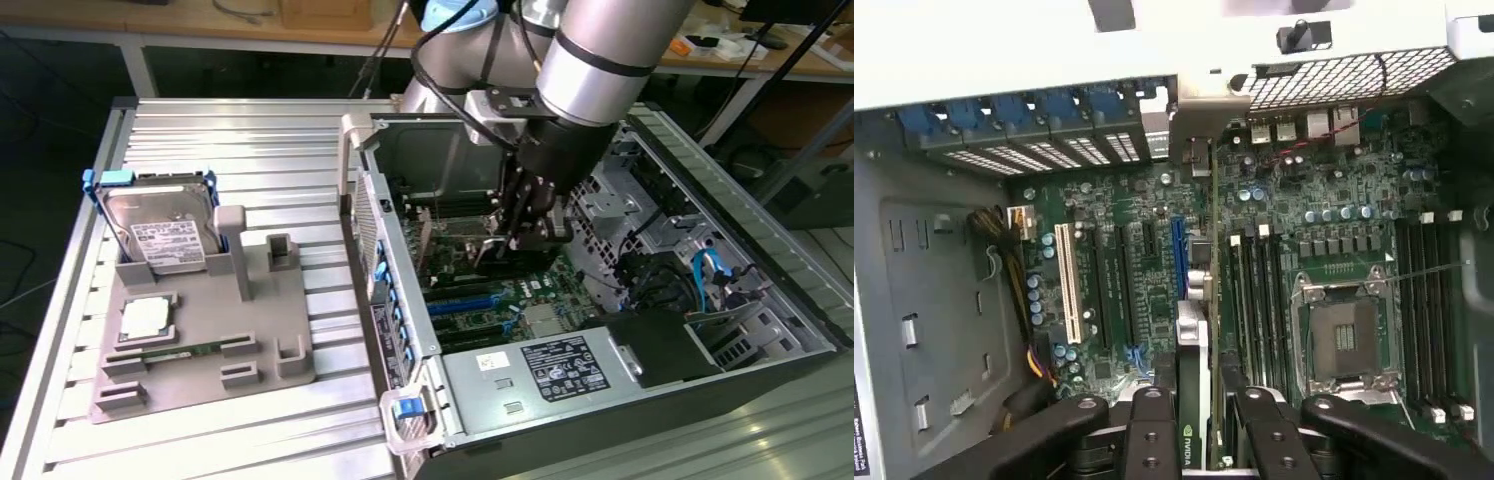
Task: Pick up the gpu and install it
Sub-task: 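Insert the gpu into the slot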
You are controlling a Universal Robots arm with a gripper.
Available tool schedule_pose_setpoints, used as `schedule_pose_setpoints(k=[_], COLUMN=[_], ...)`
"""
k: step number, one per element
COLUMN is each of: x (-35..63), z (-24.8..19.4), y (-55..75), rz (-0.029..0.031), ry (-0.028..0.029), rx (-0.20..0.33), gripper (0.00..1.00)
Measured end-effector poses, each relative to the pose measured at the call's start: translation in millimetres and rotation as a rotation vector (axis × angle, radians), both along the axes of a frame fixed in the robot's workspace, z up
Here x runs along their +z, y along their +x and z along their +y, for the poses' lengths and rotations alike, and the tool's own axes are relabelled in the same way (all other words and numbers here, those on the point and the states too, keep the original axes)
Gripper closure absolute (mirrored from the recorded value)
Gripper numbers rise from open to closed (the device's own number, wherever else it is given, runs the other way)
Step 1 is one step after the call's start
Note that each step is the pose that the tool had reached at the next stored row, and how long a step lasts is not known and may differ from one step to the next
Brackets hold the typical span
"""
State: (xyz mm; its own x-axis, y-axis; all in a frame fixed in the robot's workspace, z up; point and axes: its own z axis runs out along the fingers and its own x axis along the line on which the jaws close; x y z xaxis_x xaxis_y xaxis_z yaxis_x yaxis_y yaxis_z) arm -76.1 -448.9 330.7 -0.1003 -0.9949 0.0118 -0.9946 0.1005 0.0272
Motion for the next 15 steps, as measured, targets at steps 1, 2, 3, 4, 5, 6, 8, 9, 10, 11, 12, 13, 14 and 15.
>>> schedule_pose_setpoints(k=[1,2,3,4,5,6,8,9,10,11,12,13,14,15], x=[-12.4,-14.0,-14.8,-15.6,-16.4,-17.3,-18.6,-19.0,-19.4,-19.8,-20.2,-20.7,-21.1,-21.6], z=[-5.1,-5.4,-5.5,-5.5,-5.5,-5.5,-5.5,-5.5,-5.5,-5.5,-5.4,-5.4,-5.4,-5.4], y=[0.0,0.0,0.0,0.1,0.6,1.4,2.1,2.2,2.2,2.2,2.2,2.3,2.5,2.6], rz=[-0.0010,-0.0010,-0.0010,-0.0010,-0.0008,-0.0009,-0.0009,-0.0009,-0.0009,-0.0010,-0.0009,-0.0010,-0.0010,-0.0010], ry=[-0.0001,0.0000,-0.0001,-0.0006,-0.0018,-0.0023,-0.0025,-0.0025,-0.0025,-0.0024,-0.0024,-0.0024,-0.0024,-0.0024], rx=[0.000,0.000,0.000,0.000,0.003,0.009,0.030,0.043,0.055,0.065,0.076,0.089,0.101,0.115], gripper=[0.73,0.73,0.73,0.73,0.73,0.73,0.73,0.73,0.73,0.73,0.73,0.73,0.73,0.73])
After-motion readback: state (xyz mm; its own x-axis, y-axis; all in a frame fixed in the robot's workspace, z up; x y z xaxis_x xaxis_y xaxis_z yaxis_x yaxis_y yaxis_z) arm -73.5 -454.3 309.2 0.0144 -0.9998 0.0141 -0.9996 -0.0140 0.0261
